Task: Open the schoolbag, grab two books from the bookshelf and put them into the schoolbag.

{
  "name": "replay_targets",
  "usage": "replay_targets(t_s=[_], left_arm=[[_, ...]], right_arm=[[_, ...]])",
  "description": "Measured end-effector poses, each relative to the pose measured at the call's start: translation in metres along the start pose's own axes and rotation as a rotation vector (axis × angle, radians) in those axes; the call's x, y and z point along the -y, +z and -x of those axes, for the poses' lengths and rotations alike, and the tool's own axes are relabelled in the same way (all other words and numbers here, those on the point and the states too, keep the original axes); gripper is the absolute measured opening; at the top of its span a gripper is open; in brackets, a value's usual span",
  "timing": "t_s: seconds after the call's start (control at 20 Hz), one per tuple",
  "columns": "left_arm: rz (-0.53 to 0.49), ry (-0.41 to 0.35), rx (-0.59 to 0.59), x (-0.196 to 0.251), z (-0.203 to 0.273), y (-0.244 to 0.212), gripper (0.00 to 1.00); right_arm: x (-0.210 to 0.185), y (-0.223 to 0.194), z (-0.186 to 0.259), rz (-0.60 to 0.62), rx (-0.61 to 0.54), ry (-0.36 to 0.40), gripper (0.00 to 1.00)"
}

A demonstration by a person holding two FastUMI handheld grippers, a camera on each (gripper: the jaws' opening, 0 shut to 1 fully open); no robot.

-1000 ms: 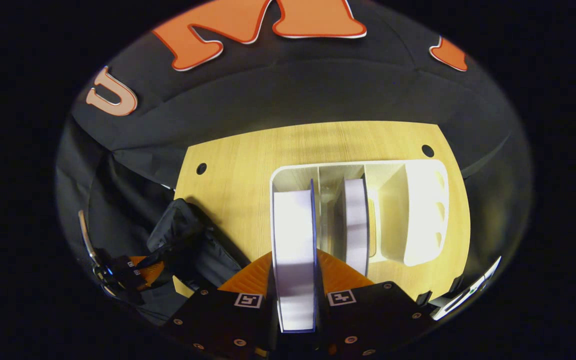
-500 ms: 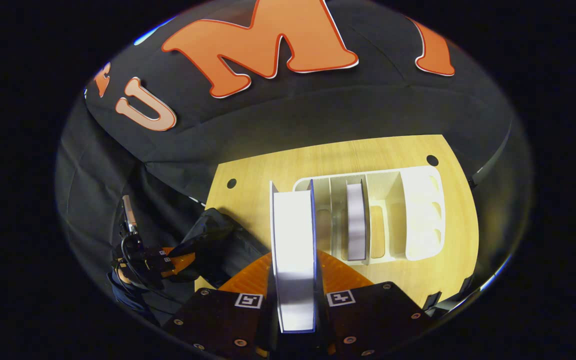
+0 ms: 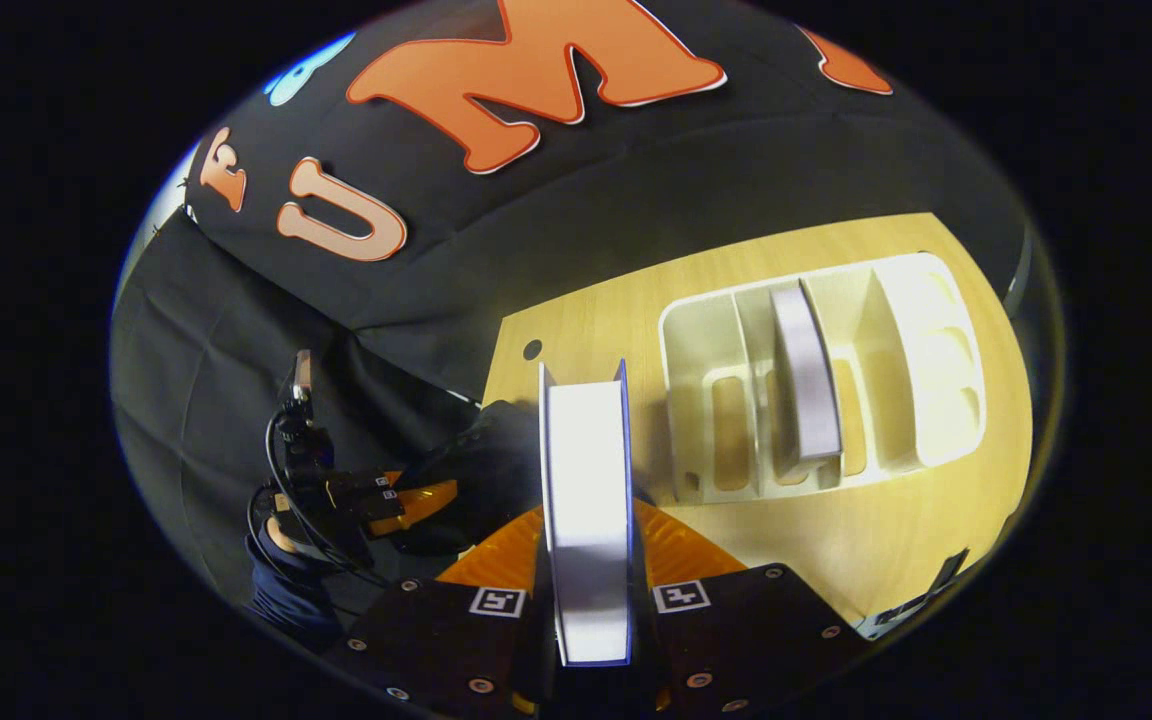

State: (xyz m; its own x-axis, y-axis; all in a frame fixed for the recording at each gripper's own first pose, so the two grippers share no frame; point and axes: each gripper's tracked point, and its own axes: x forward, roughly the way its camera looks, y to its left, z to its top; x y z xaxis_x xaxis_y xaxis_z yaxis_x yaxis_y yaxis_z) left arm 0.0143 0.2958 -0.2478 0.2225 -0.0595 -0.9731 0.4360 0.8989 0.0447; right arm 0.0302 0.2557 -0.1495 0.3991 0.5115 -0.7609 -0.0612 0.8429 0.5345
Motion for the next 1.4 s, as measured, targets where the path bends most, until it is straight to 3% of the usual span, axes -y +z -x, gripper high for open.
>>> replay_targets(t_s=[0.2, 0.5, 1.05, 1.4], left_arm=[[0.02, -0.007, 0.015, 0.012, 0.0, 0.002, 0.07], [0.036, -0.033, 0.045, 0.02, -0.001, 0.007, 0.07], [0.073, -0.103, 0.1, 0.039, 0.005, 0.013, 0.07], [0.059, -0.151, 0.117, 0.056, 0.007, 0.011, 0.07]], right_arm=[[-0.006, -0.027, -0.03, -0.044, -0.005, 0.024, 0.31], [-0.029, -0.054, -0.076, -0.147, 0.004, 0.119, 0.31], [-0.049, -0.097, -0.168, -0.378, 0.016, 0.194, 0.3], [-0.057, -0.111, -0.219, -0.365, 0.053, 0.207, 0.3]])
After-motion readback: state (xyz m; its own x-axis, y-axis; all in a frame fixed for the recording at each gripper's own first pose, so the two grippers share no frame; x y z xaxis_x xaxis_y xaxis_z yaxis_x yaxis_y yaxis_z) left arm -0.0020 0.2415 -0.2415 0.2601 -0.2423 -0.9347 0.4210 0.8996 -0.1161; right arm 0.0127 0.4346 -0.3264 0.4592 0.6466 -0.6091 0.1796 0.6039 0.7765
